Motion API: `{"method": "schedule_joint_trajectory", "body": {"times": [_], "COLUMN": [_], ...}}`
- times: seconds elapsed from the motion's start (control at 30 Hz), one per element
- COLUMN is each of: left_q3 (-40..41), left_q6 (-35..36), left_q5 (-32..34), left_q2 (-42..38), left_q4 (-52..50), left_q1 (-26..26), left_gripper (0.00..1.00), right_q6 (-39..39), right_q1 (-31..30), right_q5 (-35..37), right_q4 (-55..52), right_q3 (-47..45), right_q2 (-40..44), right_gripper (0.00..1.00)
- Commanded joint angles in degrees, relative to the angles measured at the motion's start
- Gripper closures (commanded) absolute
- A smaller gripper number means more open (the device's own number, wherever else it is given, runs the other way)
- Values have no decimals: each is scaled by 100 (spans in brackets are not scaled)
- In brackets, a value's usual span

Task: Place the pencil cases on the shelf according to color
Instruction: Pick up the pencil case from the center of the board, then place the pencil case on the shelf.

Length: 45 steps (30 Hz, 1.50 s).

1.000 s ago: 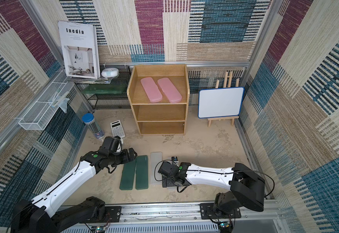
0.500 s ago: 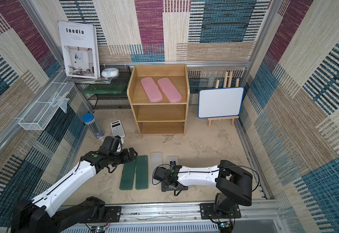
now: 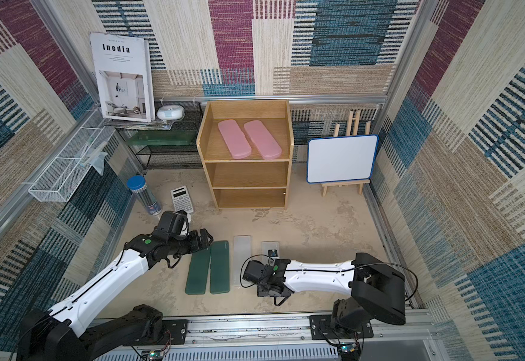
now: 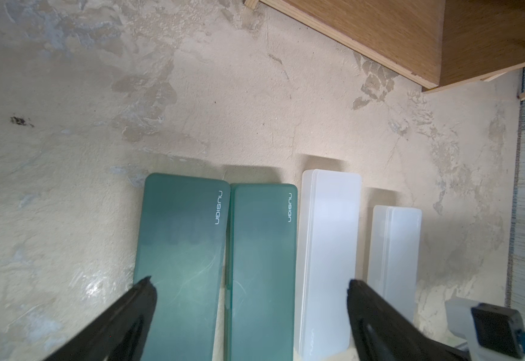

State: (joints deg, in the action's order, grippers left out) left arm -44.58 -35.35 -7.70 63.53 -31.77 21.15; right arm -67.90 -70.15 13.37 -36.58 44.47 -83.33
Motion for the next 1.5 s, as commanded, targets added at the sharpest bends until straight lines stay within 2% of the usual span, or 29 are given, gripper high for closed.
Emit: {"method": "schedule_joint_trajectory", "body": {"times": [0.0, 0.27, 0.37, 0.67, 0.87, 1.07, 1.27, 1.4, 1.47], "left_q3": [4, -38, -87, -332, -378, -382, -418, -502, -548], "left_q6": [27, 2, 8, -5, -47, -37, -22, 24, 46], "left_q5": [-34, -38, -73, -237, -318, -394, -486, -520, -572], "left_q2": [-17, 51, 145, 389, 379, 425, 378, 432, 488], "left_q4": [38, 133, 195, 318, 371, 413, 412, 386, 374], "left_q1": [-5, -5, -6, -5, -9, -5, -4, -7, -5], "left_gripper": [1, 1, 1, 1, 1, 0, 1, 0, 0], "right_q6": [-34, 98, 403, 2598, 3528, 3802, 3815, 3734, 3733], "right_q1": [-16, -34, 44, 1529, 2239, 2623, 2769, 2815, 2814], "right_q5": [333, 1141, 1592, 1389, 1383, 1395, 1386, 1423, 1401], "right_q4": [-286, -879, -845, 111, 188, -189, -425, -652, -700], "right_q3": [99, 823, 1162, 2453, 3673, 4709, 5289, 5639, 5763], "right_q2": [168, 493, 518, -194, -1105, -1925, -2351, -2558, -2622], "right_gripper": [38, 38, 36, 35, 35, 35, 34, 27, 20]}}
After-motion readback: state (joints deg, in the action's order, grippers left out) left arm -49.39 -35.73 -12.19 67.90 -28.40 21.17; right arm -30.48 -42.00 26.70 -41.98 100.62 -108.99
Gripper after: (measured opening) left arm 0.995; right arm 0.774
